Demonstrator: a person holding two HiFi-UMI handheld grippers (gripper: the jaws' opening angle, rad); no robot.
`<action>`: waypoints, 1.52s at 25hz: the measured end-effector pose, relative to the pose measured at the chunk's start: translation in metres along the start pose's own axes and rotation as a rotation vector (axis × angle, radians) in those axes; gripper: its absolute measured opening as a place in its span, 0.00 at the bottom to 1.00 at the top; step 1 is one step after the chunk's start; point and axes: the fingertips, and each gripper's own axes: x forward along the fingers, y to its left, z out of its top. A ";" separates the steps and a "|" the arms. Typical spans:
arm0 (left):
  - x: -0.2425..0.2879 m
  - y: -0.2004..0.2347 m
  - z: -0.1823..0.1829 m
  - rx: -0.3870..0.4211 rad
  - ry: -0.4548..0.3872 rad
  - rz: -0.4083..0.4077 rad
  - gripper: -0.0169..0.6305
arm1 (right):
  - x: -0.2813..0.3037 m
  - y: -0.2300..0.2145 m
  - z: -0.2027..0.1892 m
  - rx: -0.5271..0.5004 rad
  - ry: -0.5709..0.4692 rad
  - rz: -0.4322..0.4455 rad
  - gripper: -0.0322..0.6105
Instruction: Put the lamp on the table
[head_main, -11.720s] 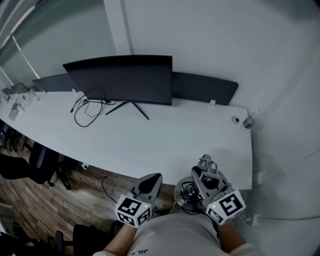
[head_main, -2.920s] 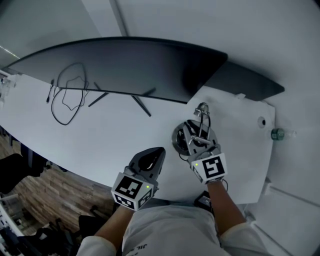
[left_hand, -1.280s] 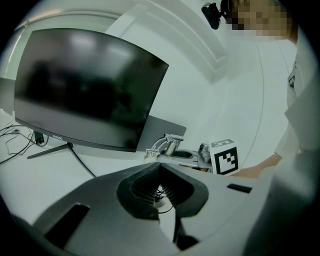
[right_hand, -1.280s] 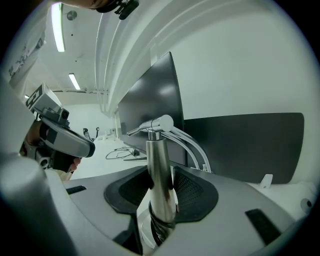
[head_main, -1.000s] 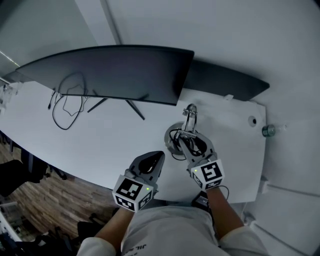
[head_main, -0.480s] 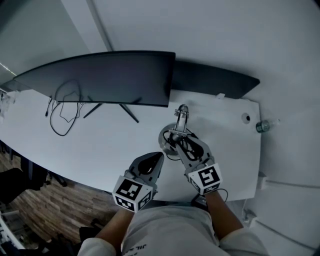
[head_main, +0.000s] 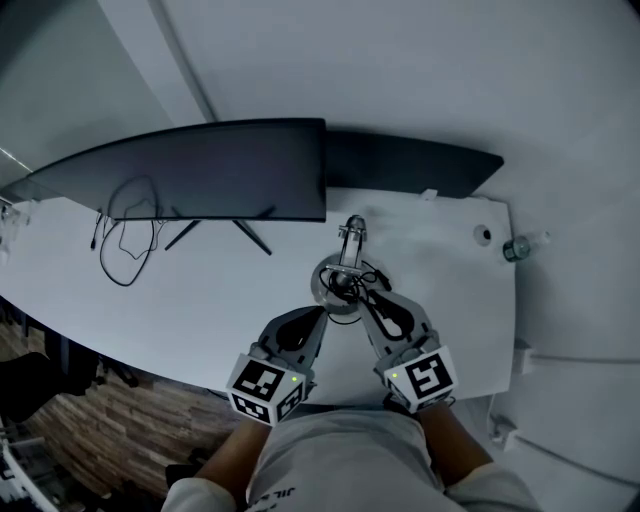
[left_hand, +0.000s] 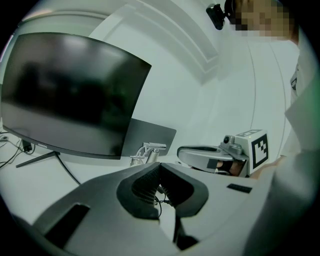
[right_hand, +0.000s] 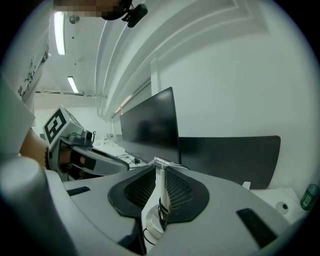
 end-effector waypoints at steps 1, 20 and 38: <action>0.000 -0.001 0.001 0.000 -0.001 -0.003 0.02 | -0.003 -0.001 0.002 0.003 0.001 -0.005 0.16; -0.004 -0.018 0.005 0.030 0.012 -0.035 0.02 | -0.034 -0.010 0.029 0.022 0.006 -0.015 0.12; -0.009 -0.020 0.006 0.033 0.008 -0.034 0.02 | -0.034 -0.002 0.013 0.065 0.039 0.012 0.11</action>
